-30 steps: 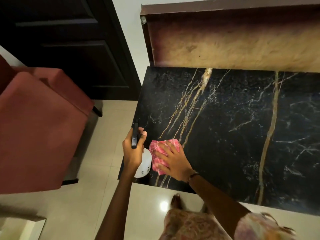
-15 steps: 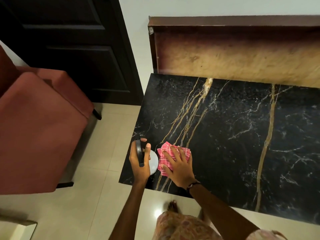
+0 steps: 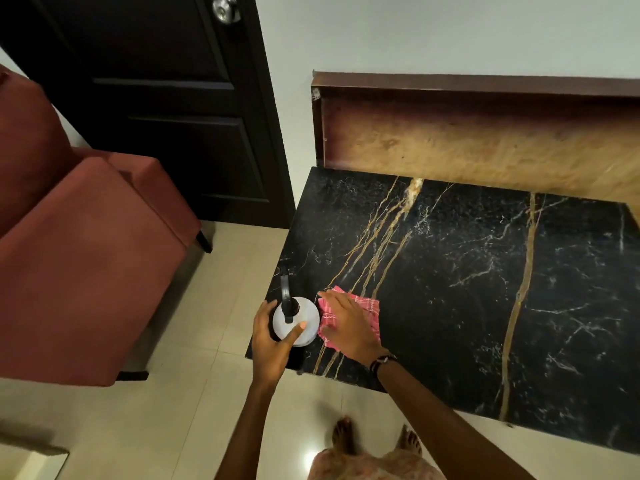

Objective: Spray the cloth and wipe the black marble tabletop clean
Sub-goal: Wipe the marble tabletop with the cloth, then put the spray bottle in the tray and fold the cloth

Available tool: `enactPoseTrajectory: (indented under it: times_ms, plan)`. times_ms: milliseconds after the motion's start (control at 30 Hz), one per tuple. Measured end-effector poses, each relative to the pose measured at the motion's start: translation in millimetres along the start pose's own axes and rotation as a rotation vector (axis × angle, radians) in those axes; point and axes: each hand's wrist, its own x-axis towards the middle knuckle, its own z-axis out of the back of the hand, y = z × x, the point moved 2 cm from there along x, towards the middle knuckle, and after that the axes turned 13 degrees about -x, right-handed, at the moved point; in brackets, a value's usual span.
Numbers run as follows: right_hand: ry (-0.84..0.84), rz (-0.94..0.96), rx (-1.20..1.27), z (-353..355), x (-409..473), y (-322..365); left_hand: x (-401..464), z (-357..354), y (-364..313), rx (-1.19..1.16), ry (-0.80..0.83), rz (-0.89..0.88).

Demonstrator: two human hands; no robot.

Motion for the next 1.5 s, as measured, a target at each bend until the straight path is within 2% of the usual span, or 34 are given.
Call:
enactPoseTrajectory:
  times_ms: [133,300,567,800,1033,1233,1367,1500]
  plan:
    - [0.121,-0.026,0.302,-5,-1,25,0,1,-8,-0.018,0.030,-0.021]
    - [0.171,-0.124,0.301,-16,12,46,9,-9,-13,0.000,0.050,0.040]
    - [0.110,-0.139,0.351,-21,13,48,2,-20,-24,-0.036,0.023,0.037]
    - [-0.043,-0.063,0.403,30,-1,26,-9,-54,-62,-0.051,0.048,-0.047]
    - [-0.187,-0.069,0.407,101,-45,-57,-57,-150,-107,-0.063,0.183,-0.184]
    - [-0.290,-0.065,0.293,160,-101,-152,-121,-259,-138,-0.115,0.253,-0.244]
    - [-0.323,-0.144,0.252,193,-141,-214,-161,-330,-148,-0.096,0.350,-0.262]
    - [-0.460,-0.288,0.264,237,-184,-258,-195,-398,-156,-0.065,0.454,-0.304]
